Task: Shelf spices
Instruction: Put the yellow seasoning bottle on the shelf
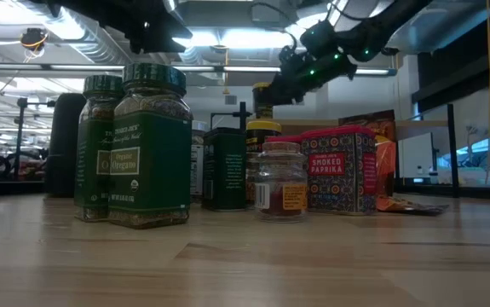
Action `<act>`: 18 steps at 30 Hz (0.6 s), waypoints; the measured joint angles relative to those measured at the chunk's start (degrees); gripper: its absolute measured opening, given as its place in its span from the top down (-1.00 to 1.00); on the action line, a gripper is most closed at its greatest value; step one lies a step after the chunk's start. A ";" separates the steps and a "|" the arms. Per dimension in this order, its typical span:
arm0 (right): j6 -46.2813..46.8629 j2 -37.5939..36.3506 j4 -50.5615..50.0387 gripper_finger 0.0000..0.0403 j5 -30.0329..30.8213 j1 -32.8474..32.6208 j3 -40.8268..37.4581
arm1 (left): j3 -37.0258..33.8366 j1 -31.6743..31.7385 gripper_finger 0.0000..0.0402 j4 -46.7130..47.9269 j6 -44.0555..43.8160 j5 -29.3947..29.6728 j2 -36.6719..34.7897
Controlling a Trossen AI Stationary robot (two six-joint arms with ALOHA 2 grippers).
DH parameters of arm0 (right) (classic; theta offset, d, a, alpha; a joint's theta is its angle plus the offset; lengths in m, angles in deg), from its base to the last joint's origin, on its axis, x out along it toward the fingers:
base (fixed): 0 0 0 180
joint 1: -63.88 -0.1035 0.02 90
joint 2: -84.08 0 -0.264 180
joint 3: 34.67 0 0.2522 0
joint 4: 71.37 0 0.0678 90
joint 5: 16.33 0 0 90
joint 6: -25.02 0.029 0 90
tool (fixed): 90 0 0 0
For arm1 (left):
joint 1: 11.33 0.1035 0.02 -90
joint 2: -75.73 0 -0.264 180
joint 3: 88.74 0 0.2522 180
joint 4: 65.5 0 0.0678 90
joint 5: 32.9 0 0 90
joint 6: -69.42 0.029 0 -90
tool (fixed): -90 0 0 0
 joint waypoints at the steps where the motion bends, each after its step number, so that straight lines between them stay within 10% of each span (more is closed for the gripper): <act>1: 0.02 0.57 0.64 -0.67 -0.40 -0.09 -0.02 | 0.01 0.00 -0.44 0.00 0.01 0.00 0.00; 18: 1.26 2.39 7.45 -0.12 3.60 -0.94 0.01 | 0.04 0.00 -0.44 -0.07 0.94 0.01 0.00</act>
